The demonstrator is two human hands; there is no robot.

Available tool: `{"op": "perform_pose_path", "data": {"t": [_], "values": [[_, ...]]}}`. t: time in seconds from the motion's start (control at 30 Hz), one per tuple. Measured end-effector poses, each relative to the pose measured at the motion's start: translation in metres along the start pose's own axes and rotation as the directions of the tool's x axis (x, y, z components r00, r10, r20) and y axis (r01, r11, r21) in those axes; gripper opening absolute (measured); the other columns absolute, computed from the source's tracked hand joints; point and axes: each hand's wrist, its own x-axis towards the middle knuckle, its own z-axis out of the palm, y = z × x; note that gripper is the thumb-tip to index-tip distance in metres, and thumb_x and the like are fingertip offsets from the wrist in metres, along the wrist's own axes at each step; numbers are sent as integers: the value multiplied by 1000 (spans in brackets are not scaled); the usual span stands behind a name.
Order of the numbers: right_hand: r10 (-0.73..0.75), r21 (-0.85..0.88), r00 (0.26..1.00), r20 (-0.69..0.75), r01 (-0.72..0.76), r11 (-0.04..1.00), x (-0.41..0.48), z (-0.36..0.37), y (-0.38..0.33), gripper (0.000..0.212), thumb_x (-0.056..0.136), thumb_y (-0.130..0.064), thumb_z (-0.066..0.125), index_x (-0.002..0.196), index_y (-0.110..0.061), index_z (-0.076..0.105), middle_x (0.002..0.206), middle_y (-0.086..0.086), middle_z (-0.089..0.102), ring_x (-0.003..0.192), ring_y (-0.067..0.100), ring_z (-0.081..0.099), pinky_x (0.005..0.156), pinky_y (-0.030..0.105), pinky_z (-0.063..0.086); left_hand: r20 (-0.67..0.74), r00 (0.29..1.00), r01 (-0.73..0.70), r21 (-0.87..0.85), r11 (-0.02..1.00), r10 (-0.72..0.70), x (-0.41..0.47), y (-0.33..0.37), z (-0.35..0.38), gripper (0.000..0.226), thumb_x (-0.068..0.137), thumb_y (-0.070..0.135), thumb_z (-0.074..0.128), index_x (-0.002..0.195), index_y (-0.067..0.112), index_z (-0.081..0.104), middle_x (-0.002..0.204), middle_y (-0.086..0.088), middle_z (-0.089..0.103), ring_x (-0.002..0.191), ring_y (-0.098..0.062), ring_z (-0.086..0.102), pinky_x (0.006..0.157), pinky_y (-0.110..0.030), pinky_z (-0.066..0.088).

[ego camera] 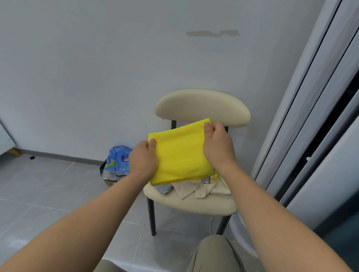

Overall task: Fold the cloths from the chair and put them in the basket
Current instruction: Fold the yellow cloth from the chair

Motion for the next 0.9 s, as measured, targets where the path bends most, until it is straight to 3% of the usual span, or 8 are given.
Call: {"op": "perform_pose_path", "data": {"t": [0.17,0.33,0.47,0.57,0.7,0.8,0.83,0.9], "values": [[77,1,997,-4,-77,997,2,10,10,37,108,-47,34,104,-15,53,101,8,62,97,31,57,73,36,38,17,1000,25,-38,999,-24,1,-5,0,47,108,39,43,85,2,59,84,-14,61,89,-38,58,74,-41,41],[175,-2,983,57,-175,985,6,13,22,46,108,-45,37,122,-5,57,120,15,65,113,34,59,78,32,37,260,957,161,-123,979,-125,-1,-1,-4,48,101,50,54,114,5,63,109,-13,64,102,-31,60,94,-48,52],[266,-1,942,204,-271,962,-2,15,31,45,106,-40,49,133,-4,53,131,14,61,118,31,56,81,28,35,363,914,203,-21,979,-181,-1,-13,-2,60,95,36,69,145,13,45,138,-12,55,122,-32,55,103,-51,49],[288,57,916,277,-315,947,-10,19,43,47,101,-34,60,139,-8,49,137,10,57,116,25,53,85,27,38,400,913,78,13,997,-77,-4,-19,-1,76,96,20,68,160,30,27,155,-10,43,136,-33,48,112,-46,42],[218,141,907,361,-284,948,-19,18,51,54,98,-27,64,147,-26,42,126,-4,50,102,15,54,78,29,44,523,852,46,-7,999,-35,-12,-24,-1,50,91,17,72,138,28,62,144,-9,55,119,-26,59,103,-41,52],[135,121,886,443,-209,970,-24,17,50,47,94,-17,68,137,-31,55,111,-7,57,95,13,58,72,25,49,614,787,37,48,998,-59,-19,-22,-1,84,80,13,84,153,18,44,134,-9,51,96,-23,65,73,-39,64],[103,91,892,441,-158,983,-24,19,51,46,92,-16,68,135,-29,58,115,-6,59,102,16,59,77,26,49,628,777,6,71,997,-50,-20,-20,-1,92,77,15,85,156,20,39,136,-9,50,95,-22,65,69,-37,64],[34,36,901,433,-54,998,-26,21,48,48,90,-14,68,135,-27,61,129,-4,59,116,15,56,92,28,48,624,781,-66,112,992,-19,-23,-16,0,104,68,26,86,158,26,34,144,-8,47,107,-28,65,82,-43,63]]}}
